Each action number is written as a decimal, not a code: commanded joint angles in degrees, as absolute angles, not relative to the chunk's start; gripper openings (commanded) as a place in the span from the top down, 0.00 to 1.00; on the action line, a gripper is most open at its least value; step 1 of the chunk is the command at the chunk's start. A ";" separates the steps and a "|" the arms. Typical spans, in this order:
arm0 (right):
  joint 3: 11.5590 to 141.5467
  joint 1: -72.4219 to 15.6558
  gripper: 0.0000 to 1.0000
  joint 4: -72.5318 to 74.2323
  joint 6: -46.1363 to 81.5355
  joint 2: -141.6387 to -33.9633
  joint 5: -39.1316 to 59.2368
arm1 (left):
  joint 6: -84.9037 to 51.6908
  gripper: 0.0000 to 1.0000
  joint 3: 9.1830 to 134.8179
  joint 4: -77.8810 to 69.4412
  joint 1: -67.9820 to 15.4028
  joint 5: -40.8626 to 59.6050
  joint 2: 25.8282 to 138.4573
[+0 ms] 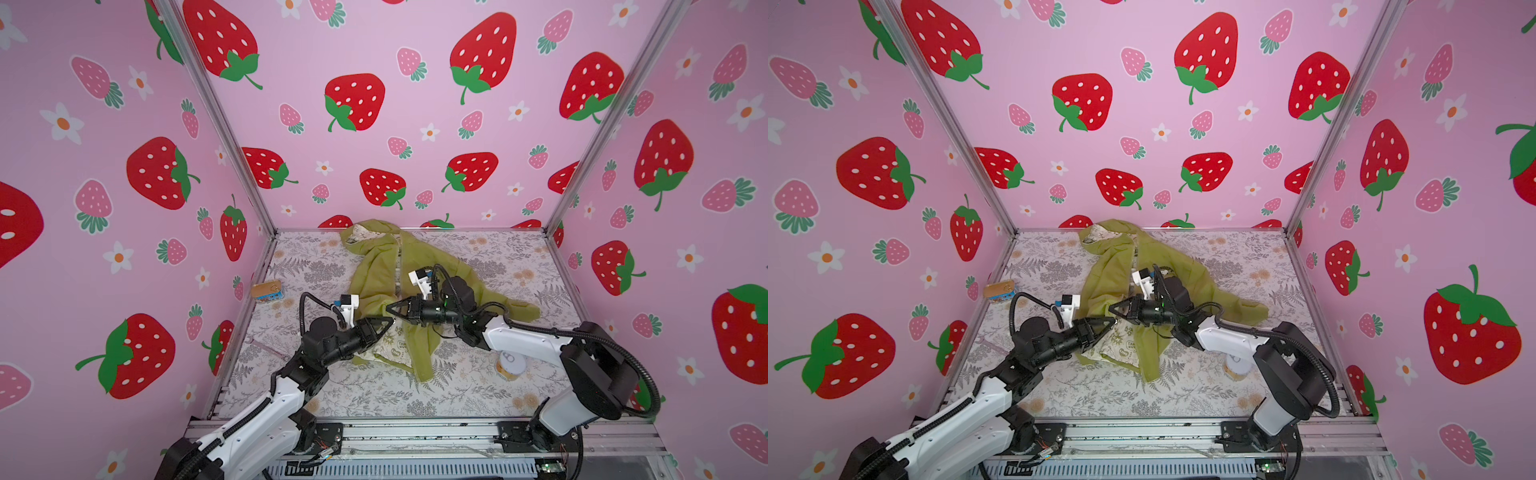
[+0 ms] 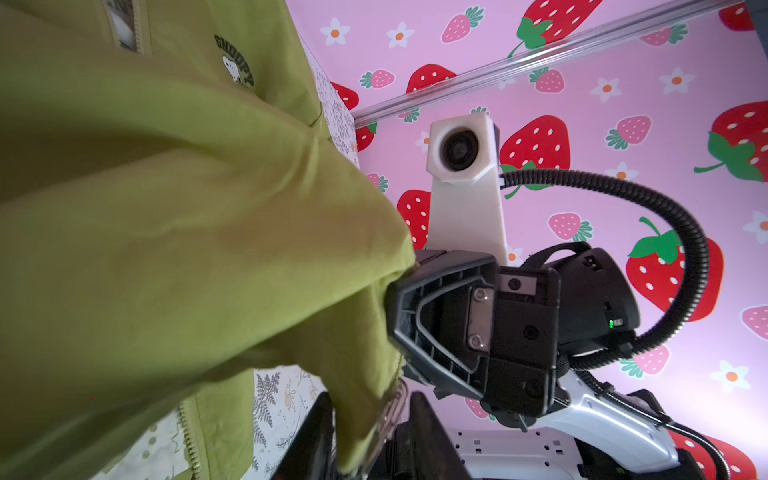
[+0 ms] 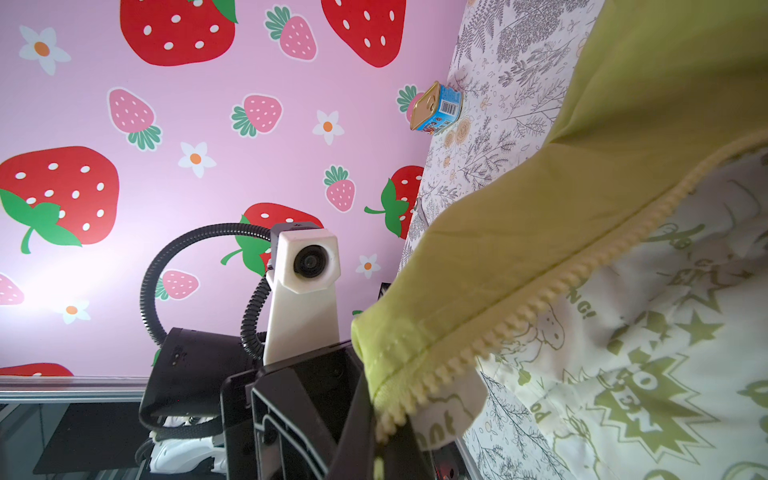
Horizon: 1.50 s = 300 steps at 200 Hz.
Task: Zip up the jacket
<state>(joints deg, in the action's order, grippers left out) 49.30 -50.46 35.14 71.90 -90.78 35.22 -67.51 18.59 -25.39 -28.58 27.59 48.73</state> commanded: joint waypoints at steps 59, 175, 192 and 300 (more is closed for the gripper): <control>49.41 -50.05 1.00 34.10 69.87 -89.19 36.07 | -68.03 0.40 19.78 -25.83 -26.86 27.73 47.53; 50.87 -50.00 1.00 31.47 69.24 -88.86 36.67 | -64.79 0.32 21.55 -22.86 -24.61 30.88 49.35; 51.48 -49.98 1.00 30.12 68.49 -88.90 36.67 | -64.07 0.32 21.59 -21.92 -24.54 31.12 48.98; 51.68 -49.86 1.00 29.22 68.02 -89.21 36.22 | -60.93 0.46 23.12 -18.88 -23.36 34.42 47.97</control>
<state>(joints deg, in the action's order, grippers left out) 49.84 -50.11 29.08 68.75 -90.65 36.10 -62.11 20.62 -18.98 -23.62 32.23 48.12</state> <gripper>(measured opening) 0.055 0.570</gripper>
